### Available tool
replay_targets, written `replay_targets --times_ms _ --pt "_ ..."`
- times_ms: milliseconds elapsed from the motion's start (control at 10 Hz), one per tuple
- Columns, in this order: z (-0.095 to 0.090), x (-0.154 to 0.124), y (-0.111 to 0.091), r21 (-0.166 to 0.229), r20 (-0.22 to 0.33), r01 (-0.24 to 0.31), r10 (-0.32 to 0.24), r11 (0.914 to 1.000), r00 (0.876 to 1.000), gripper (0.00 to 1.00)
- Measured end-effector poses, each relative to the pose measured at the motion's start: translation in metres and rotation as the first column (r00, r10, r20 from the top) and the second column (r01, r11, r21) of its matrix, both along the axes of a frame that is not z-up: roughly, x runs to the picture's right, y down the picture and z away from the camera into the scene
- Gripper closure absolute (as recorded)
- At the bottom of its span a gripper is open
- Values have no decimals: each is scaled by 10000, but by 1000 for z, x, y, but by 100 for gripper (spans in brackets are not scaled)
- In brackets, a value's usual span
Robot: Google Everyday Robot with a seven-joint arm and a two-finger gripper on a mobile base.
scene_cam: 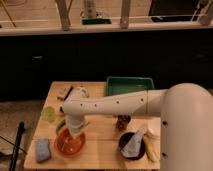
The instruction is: Place fork in red bowl
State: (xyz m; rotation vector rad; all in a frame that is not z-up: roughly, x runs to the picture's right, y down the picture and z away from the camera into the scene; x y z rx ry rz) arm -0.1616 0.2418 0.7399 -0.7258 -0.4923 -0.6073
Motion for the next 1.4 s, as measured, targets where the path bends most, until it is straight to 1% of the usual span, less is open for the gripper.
replay_targets --times_ms 100,200,700,800,1400 --pt "-1 -1 -1 25 -8 14 -14 10000 10000 83" --pt "-1 -1 -1 17 -21 39 -39 10000 10000 76" --pt "-6 -5 -1 -39 14 215 -215 9998 9998 26" --pt "-8 -6 -1 -46 27 256 -256 9997 9997 20" --pt "-16 -7 1 -40 55 398 -398 9992 9992 20"
